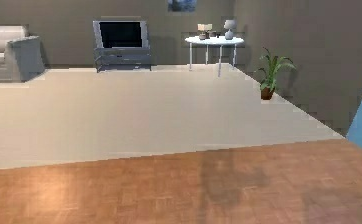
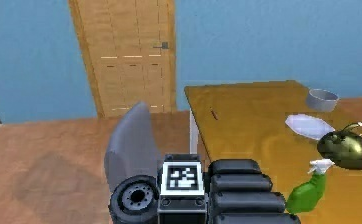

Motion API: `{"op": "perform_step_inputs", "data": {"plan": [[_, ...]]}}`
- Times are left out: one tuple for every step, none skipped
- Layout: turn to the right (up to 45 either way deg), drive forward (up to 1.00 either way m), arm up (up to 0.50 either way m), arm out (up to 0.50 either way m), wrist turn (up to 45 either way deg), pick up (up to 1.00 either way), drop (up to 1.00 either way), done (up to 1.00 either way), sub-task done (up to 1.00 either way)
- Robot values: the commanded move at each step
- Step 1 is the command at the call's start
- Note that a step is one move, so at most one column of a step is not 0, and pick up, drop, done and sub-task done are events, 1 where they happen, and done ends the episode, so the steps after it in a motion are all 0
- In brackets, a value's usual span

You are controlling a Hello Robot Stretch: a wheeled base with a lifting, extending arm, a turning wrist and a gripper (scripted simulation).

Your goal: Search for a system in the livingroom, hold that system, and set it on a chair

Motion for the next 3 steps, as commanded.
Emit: {"op": "perform_step_inputs", "data": {"plan": [[-39.0, 0.00, 0.00, 0.00, 0.0, 0.00, 0.00, 0.00, 0.00], [45.0, 0.00, 0.00, 0.00, 0.0, 0.00, 0.00, 0.00, 0.00], [21.0, 0.00, 0.00, 0.00, 0.0, 0.00, 0.00, 0.00, 0.00]]}}
